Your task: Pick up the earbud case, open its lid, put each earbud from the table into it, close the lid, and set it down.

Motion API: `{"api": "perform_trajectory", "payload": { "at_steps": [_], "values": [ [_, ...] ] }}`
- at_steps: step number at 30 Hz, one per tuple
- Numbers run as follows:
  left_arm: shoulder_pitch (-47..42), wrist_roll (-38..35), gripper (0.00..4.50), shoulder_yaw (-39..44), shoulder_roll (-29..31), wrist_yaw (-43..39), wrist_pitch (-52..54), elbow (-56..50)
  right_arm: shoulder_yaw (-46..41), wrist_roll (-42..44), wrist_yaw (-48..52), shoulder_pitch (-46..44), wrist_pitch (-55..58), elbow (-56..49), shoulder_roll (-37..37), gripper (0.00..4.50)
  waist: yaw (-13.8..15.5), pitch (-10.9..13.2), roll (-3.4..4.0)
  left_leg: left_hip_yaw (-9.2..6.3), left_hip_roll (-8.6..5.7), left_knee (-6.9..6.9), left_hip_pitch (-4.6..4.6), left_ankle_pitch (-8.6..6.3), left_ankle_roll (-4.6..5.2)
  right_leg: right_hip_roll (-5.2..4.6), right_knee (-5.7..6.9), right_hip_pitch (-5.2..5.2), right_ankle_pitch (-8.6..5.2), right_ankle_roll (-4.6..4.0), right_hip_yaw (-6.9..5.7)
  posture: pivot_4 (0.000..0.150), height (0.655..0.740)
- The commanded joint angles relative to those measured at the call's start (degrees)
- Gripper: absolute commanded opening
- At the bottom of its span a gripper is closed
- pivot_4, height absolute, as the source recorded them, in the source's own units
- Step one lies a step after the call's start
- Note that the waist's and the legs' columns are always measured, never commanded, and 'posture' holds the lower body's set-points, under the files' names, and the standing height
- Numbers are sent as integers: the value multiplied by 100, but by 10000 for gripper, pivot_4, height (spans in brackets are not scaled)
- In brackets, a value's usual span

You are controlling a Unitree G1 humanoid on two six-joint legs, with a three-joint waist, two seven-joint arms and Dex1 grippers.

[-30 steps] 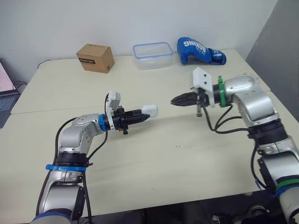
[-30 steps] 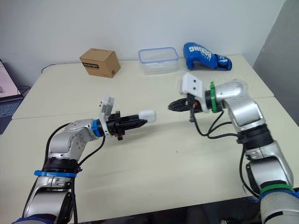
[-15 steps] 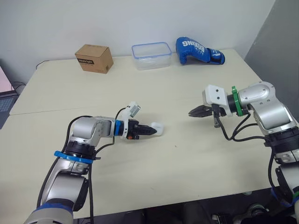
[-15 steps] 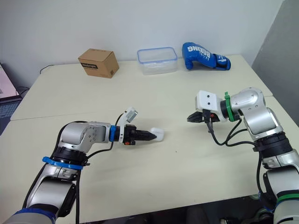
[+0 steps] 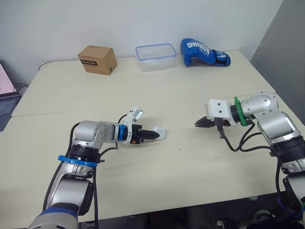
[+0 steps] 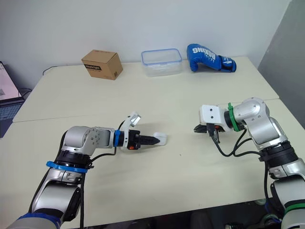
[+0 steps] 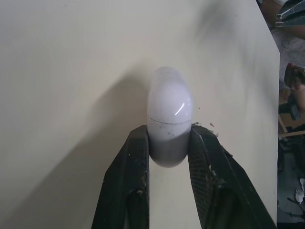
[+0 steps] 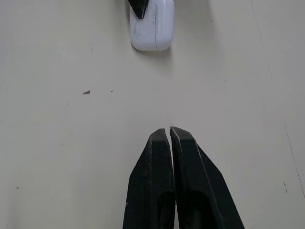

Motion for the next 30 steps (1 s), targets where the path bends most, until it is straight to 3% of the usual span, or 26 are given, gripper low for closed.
{"api": "perform_trajectory", "payload": {
  "at_steps": [1, 2, 10, 22, 30],
  "values": [
    [59, 111, 7576, 115, 104, 219, -15, 47, -59, 1, -9, -45, -37, -105, 15, 1202, 0, 0, 0, 1, 0, 0, 1, 0, 0, 0, 1, 0, 0, 0, 1, 1500, 7307],
    [52, 117, 7576, 116, 107, 227, -16, 66, -58, -2, -15, -52, -31, -104, 25, 1202, 0, 0, 0, 1, 0, 0, 2, 0, 0, 0, 2, 0, 0, 0, 1, 1500, 7307],
    [36, 267, 32132, -2, 374, 254, -19, 110, -74, 16, -27, -41, -1, -130, 55, 0, 18, -1, -1, 5, 0, -1, 14, 0, 0, 0, 2, 8, 0, 0, 5, 1500, 7307],
    [737, 95, 32132, 321, 1422, 122, -140, -752, -226, 174, -147, 110, 318, -450, 138, 0, -15, -1, 0, 31, 7, -13, 35, 0, 0, 3, 16, 3, -1, 0, 33, 1500, 7307],
    [2755, -106, 32132, 1852, 1178, 852, -1032, -2400, -1265, 1353, -973, 1383, 2358, -2349, 175, 0, 80, -1, 0, 6, 8, -18, 31, -2, 0, -1, 2, 4, 0, 0, 33, 1500, 7307]
  ]
}}
